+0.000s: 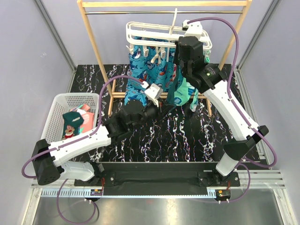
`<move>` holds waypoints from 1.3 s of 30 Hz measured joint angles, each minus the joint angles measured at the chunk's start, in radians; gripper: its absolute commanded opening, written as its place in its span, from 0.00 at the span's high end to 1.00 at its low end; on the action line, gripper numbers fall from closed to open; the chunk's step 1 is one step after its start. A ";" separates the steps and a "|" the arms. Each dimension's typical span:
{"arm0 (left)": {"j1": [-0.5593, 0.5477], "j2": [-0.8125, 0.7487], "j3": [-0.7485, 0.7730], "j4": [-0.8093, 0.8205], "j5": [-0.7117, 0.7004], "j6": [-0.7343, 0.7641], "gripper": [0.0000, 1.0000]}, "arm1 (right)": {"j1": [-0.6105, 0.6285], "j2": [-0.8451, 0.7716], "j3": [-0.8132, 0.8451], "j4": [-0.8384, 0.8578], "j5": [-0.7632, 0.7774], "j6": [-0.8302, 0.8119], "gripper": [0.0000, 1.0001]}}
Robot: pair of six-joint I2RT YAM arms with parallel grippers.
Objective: Remove the socks clipped to the hanger
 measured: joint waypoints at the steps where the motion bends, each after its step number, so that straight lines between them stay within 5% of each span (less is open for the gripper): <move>1: 0.000 -0.001 0.000 0.000 -0.002 0.000 1.00 | 0.000 0.000 0.000 0.002 0.000 -0.004 1.00; 13: -0.001 -0.016 -0.052 -0.001 -0.029 0.000 1.00 | 0.000 -0.003 -0.043 0.057 0.000 -0.007 0.99; 16: -0.001 -0.019 -0.052 0.001 -0.034 0.000 1.00 | 0.000 -0.003 -0.043 0.058 -0.001 -0.006 0.87; 20: -0.001 -0.037 -0.071 0.007 -0.046 -0.003 1.00 | 0.000 -0.013 -0.051 0.057 -0.006 0.002 0.55; 28: 0.021 -0.168 -0.124 -0.093 -0.182 -0.022 1.00 | 0.000 -0.123 -0.177 0.028 -0.039 0.013 0.26; 33: 0.193 -0.326 -0.137 -0.251 -0.230 -0.074 1.00 | 0.000 -0.290 -0.384 0.020 -0.095 0.032 0.01; 39: 0.521 -0.432 -0.093 -0.507 -0.293 -0.101 1.00 | 0.000 -0.509 -0.620 -0.003 -0.165 0.063 0.00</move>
